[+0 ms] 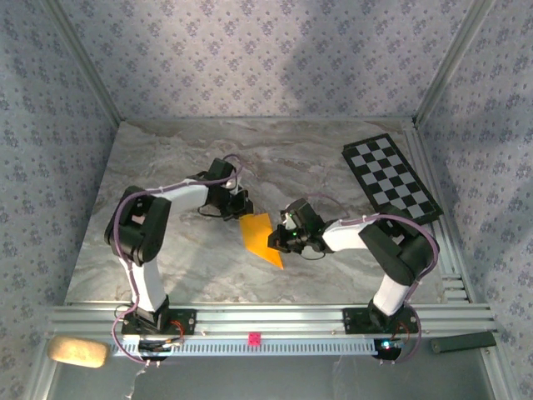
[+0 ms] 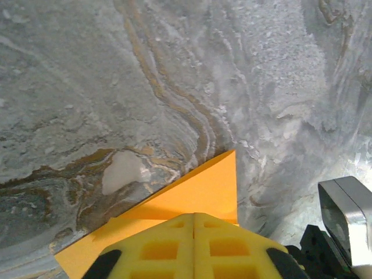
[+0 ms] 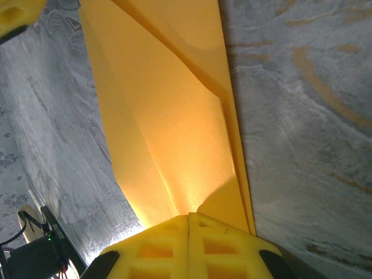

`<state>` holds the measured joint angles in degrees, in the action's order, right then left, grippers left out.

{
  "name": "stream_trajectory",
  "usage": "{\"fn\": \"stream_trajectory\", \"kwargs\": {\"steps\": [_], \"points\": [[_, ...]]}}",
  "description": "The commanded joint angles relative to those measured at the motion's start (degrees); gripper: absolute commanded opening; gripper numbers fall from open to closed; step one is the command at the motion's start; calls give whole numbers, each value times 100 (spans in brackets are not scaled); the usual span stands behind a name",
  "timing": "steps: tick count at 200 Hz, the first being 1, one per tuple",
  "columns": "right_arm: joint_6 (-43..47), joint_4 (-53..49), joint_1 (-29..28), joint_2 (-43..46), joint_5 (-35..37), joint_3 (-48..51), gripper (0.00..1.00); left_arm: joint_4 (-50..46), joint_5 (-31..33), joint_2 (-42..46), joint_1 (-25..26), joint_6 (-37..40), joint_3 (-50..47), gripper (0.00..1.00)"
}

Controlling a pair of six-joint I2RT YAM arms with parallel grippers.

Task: Fold a paper plane with a square sheet of paper (pick it up from the middle)
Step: Fourth fold the wing at the center of the table.

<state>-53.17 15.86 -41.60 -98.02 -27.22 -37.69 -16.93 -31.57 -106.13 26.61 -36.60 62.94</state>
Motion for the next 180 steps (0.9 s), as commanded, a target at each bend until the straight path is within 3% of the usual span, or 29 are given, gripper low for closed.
{"fn": "stream_trajectory", "kwargs": {"steps": [1,107,151,180], "points": [[-27,-936,-1,-93,323,160,2,-10,-37,-124,-57,67,-240,2],[-71,-839,8,-17,363,284,2,-99,356,-280,-608,203,20,4],[-246,-553,-96,-113,352,140,2,-299,249,309,-501,105,192,6],[-397,-287,-180,-92,417,115,3,-193,-63,522,-114,-28,40,6]]}}
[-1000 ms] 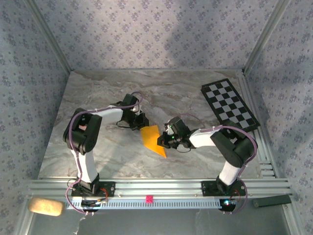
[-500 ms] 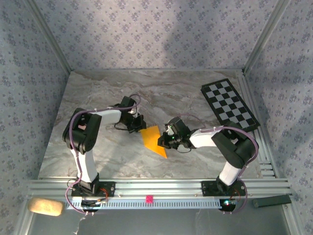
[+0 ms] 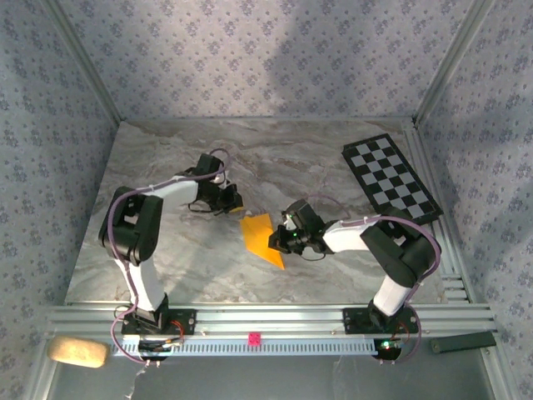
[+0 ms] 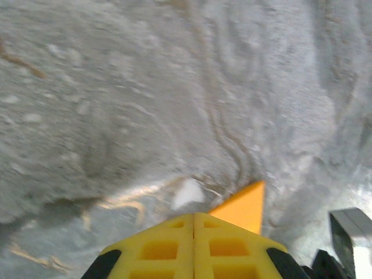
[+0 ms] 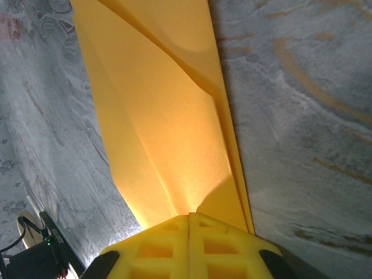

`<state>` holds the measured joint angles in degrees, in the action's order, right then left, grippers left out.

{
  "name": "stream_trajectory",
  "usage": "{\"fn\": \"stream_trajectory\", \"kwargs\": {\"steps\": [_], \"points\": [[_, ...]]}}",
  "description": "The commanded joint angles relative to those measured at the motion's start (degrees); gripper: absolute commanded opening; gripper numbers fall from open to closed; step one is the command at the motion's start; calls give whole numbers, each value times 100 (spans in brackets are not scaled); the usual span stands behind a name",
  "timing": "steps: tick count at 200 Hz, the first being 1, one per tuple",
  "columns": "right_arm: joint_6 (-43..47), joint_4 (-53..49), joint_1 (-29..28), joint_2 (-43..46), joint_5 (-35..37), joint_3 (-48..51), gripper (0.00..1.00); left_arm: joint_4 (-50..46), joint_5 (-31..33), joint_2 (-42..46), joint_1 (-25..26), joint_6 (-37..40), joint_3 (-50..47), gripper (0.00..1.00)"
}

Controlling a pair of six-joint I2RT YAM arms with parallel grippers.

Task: Fold a paper plane with a square sheet of paper (pick it up from the middle)
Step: Fourth fold the wing at the center of the table.

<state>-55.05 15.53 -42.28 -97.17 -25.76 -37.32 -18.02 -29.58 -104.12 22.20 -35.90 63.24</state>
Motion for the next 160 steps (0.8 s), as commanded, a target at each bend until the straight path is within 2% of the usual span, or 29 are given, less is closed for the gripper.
{"fn": "stream_trajectory", "kwargs": {"steps": [1,30,50,73,110,160], "points": [[-217,-236,-117,-174,272,81,3,-81,-273,317,342,-95,11,6],[-330,226,-139,20,246,167,6,-59,-259,147,984,-126,-31,6],[-239,83,-114,119,281,110,6,-45,-102,-37,1180,-237,-115,5],[-225,57,-115,121,278,137,5,90,-48,-91,1195,-357,-318,4],[-215,-20,-123,109,274,153,4,254,237,-162,1180,-66,-626,4],[-267,-353,-173,595,412,142,4,405,37,-358,1066,-138,-746,2]]}}
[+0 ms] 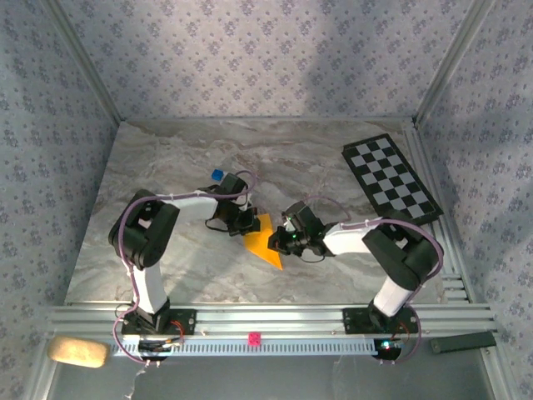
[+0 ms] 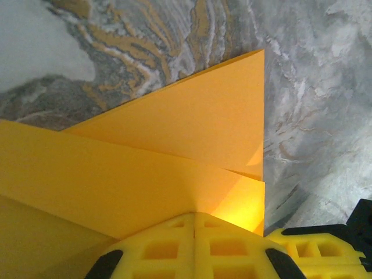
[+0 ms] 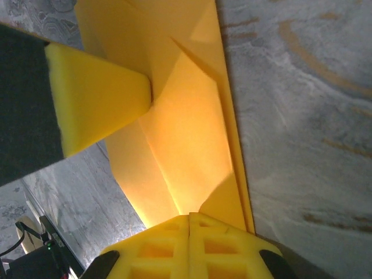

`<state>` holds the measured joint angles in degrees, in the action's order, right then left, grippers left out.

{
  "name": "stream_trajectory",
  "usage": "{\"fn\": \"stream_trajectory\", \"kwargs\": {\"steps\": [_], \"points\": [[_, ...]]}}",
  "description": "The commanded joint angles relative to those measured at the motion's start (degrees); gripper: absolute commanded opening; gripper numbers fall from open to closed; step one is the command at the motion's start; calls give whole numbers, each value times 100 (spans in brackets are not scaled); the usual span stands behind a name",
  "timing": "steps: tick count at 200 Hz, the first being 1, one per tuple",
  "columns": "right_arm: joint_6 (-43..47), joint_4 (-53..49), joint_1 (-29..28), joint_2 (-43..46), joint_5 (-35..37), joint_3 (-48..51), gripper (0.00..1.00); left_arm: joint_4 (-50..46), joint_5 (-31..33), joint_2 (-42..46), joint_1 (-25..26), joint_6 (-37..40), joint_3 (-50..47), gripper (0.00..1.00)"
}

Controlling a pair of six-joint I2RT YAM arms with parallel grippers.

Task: Fold a paper plane with a square sheet of paper (pick it up from the middle)
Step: Fourth fold the wing at the center of the table, then turn over the paper at the center of the table.

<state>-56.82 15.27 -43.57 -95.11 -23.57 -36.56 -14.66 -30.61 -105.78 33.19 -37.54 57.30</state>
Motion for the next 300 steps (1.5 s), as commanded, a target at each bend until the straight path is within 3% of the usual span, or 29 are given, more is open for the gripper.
{"fn": "stream_trajectory", "kwargs": {"steps": [1,67,112,181,300], "points": [[-96,-338,-45,406,207,72,4,68,137,-191,-33,26,-150,2],[-290,-1365,-181,1561,896,326,6,-7,211,-111,-61,-6,-166,2],[-801,-1230,-347,2110,999,902,15,59,144,-100,-76,-108,-166,1],[-1472,-885,-584,2051,941,1303,28,20,41,-127,-75,-123,-125,1],[-1508,-411,-593,1542,613,1317,28,1,53,-135,-101,-180,-115,1]]}}
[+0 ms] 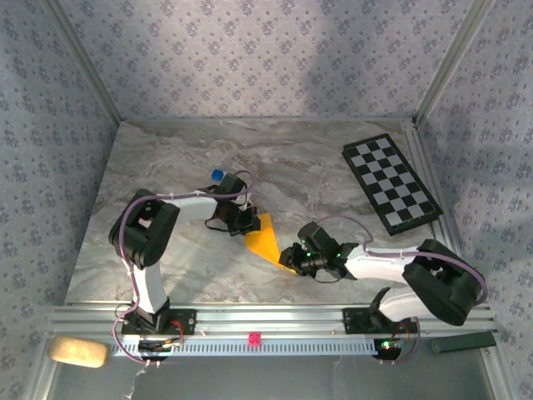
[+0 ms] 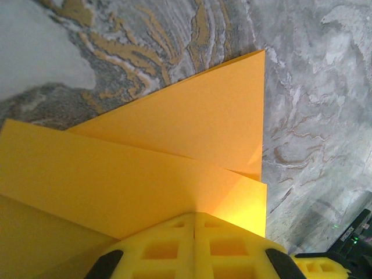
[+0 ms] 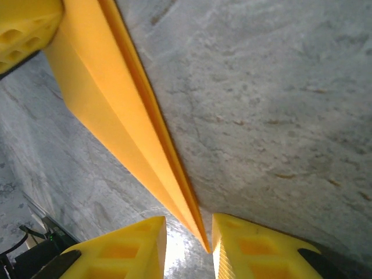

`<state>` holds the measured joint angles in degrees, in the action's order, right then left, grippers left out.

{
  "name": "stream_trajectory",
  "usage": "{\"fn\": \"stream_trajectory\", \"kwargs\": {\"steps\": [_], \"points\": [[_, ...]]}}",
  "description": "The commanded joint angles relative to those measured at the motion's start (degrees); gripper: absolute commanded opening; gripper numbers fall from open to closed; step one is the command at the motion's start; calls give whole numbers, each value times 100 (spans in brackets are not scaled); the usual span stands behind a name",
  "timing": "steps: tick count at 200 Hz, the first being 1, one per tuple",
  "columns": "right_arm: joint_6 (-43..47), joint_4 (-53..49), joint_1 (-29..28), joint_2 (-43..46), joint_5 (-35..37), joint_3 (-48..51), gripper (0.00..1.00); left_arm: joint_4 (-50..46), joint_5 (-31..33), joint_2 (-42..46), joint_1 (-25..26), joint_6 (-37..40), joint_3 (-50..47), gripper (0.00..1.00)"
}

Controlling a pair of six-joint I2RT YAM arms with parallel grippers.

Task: Fold a paper plane with a square sheet of paper (pick it up from the middle)
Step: Turn over the paper at the center of the table.

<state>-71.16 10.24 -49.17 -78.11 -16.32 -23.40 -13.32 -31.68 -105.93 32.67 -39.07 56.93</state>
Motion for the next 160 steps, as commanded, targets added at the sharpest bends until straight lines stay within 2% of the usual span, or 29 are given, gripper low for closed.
{"fn": "stream_trajectory", "kwargs": {"steps": [1,23,91,160], "points": [[-74,96,-37,-164,-115,2,28,-125,157,-120,-49,-29,-77,1],[-64,51,-72,-223,-118,-21,27,-127,169,-95,-43,-31,-77,1],[59,769,-38,-310,-350,-33,25,-57,136,-80,-46,-23,-103,1],[229,845,101,-448,-390,-100,25,-65,136,-51,-50,-29,-98,1]]}}
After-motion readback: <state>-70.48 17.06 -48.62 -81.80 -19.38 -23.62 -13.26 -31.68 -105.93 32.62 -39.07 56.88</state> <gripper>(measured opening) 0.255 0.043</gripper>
